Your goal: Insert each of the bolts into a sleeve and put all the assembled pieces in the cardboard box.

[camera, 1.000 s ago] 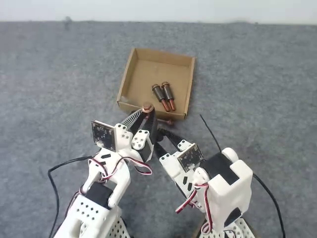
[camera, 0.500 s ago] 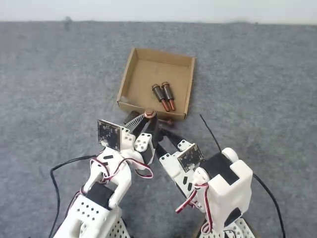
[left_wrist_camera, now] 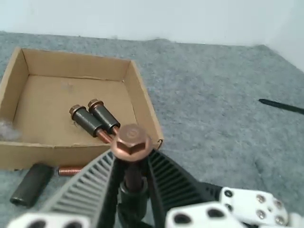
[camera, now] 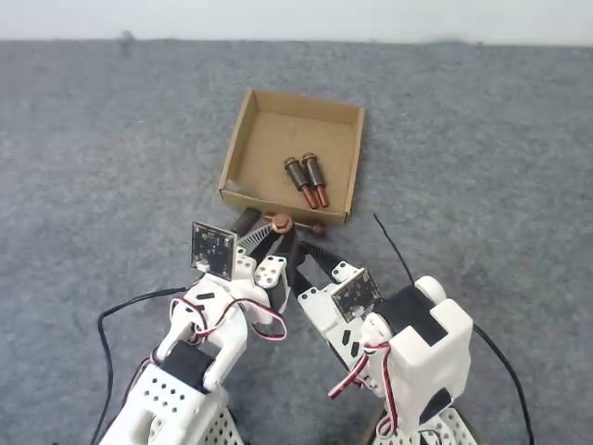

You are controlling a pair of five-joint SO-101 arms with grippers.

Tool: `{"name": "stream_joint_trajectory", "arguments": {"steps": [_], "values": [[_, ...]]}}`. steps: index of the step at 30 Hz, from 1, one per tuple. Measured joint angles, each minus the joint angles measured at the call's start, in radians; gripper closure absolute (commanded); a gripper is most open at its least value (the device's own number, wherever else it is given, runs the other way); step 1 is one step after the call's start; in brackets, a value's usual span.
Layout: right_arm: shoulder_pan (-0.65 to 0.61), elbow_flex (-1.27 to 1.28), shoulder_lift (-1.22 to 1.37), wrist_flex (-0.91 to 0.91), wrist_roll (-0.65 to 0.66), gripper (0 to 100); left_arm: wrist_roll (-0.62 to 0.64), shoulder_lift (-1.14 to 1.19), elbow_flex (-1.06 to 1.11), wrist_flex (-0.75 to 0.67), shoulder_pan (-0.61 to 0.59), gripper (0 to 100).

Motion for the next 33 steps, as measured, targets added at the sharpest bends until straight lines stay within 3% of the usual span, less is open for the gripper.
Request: {"name": "stream_joint_trajectory", "arguments": {"steps": [9, 20, 27, 33], "values": [[-0.002, 0.0, 0.0, 0.0, 0.002, 99.2, -0.002, -0.002, -0.003, 0.086, 0.048, 99], [-0.002, 0.0, 0.0, 0.002, 0.002, 99.2, -0.002, -0.002, -0.003, 0.092, 0.052, 98], [0.003, 0.0, 0.0, 0.002, 0.002, 99.2, 0.02, 0.0, 0.0, 0.081, 0.009, 82], [0.015, 0.002, 0.0, 0.0, 0.0, 99.2, 0.058, 0.002, -0.002, 0.084, 0.0, 82]]}}
